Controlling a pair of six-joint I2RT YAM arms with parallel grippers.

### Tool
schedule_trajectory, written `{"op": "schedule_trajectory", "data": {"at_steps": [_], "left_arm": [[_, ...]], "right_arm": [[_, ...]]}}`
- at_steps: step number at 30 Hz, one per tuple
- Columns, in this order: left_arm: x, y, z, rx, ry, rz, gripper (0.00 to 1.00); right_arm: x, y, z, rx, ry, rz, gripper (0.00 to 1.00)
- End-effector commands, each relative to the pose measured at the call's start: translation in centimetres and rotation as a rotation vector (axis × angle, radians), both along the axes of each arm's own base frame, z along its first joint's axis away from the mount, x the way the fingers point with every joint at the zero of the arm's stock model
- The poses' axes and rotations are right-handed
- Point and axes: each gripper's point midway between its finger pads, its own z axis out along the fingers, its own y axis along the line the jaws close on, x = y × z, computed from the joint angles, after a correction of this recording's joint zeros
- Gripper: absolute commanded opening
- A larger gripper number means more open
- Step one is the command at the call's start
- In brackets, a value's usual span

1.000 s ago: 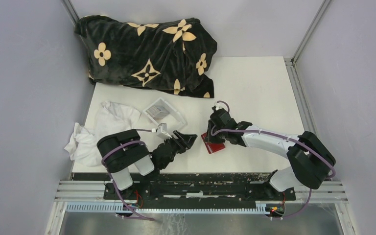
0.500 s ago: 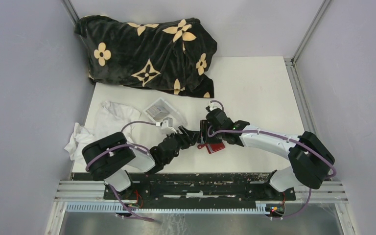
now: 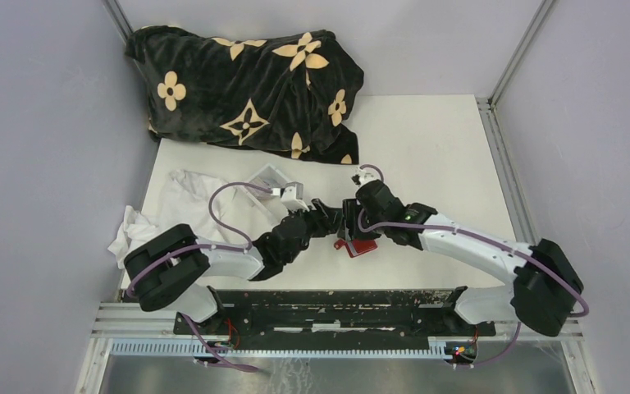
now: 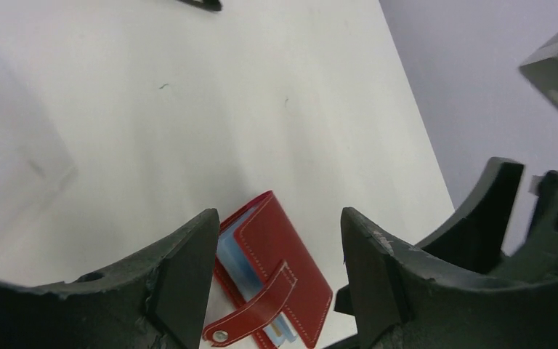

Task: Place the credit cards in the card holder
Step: Close the card holder at the center of the board.

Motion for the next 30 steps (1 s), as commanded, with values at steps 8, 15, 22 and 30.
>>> {"op": "schedule_trajectory", "data": {"at_steps": [8,15,22,30], "left_arm": [[-0.3,-5.8,2.1,0.079,-0.066,-0.241,0.66],[-1.0,-7.8,-0.3,0.103,-0.012,-0.333,0.59],[-1.8,-8.1,-3.3,0.113,0.069,-0.364,0.56],[-2.3,-6.8,-6.1,0.161,0.143,-0.337,0.56]], "right_arm": [[2.3,-6.1,3.3,-0.04,-0.163,-0.214,0.56],[3.9,-8.5,0.3,0.014,-0.101,-0.312,0.57],[4.3,-8.3,-1.8,0.103,-0.032,-0.316,0.58],[4.3,-8.0,-4.0,0.198,0.052,-0.318,0.6]]}}
